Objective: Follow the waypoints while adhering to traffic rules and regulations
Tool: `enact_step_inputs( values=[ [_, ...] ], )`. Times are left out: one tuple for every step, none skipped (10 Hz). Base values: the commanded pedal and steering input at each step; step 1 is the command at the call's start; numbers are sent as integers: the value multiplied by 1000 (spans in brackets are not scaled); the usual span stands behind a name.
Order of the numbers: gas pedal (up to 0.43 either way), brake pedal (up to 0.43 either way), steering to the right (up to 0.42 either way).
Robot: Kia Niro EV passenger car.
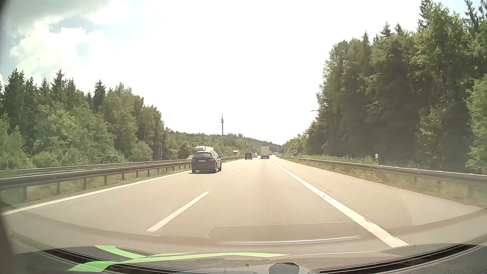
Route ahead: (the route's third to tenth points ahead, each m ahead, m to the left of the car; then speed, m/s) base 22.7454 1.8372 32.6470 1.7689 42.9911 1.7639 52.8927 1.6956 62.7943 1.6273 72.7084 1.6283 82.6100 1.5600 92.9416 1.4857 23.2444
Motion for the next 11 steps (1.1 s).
enact_step_inputs(
  values=[
    [248, 0, -3],
    [248, 0, -4],
    [248, 0, -3],
    [248, 0, -3],
    [248, 0, -3],
    [248, 0, -4],
    [260, 0, -3],
    [260, 0, -3],
    [268, 0, -3],
    [268, 0, -3],
    [268, 0, -3]
  ],
)
